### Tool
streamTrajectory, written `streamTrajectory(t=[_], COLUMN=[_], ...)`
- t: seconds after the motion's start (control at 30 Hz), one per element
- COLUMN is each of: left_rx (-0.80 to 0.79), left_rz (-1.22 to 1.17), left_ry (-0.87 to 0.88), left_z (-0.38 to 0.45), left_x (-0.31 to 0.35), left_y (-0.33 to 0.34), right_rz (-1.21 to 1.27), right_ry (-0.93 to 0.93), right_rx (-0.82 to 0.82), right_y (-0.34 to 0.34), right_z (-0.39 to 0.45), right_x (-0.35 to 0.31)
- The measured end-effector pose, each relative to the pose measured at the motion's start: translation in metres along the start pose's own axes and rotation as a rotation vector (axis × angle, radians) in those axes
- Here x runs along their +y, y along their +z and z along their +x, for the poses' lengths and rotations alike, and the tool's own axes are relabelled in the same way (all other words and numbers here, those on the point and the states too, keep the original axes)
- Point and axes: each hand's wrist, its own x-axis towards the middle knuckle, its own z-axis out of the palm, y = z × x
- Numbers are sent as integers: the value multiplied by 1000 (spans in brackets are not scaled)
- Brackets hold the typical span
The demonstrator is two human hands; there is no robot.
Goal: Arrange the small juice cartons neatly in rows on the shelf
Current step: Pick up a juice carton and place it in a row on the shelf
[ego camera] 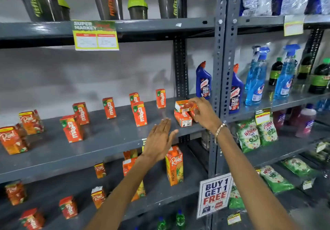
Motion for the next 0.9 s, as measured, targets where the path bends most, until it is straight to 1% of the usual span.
streamTrajectory(t=[0.1,0.17,0.3,0.37,0.47,0.57,0.67,0.77,0.9], left_rx=[-51,-78,-98,-106,-117,-136,-130,-107,-77], left_rz=[83,140,137,127,98,60,7,0,-2], left_ry=[-41,-42,-49,-54,-60,-70,-94,-99,-122], left_z=[-5,-9,-6,-6,-4,-3,-2,-6,-17], left_x=[-8,-11,-10,-11,-13,-14,-16,-22,-37], left_y=[-1,0,1,2,2,0,-4,-9,-20], right_rz=[-186,-303,-463,-468,-469,-494,-378,-101,287], right_ry=[35,59,163,178,172,100,30,-27,-52], right_rx=[-124,-236,-481,-509,-459,-451,-400,-373,-471], right_y=[-3,-2,11,17,18,8,-2,-9,-14], right_z=[19,33,61,68,73,75,71,63,48], right_x=[-10,-16,1,5,5,1,-4,-11,-27])
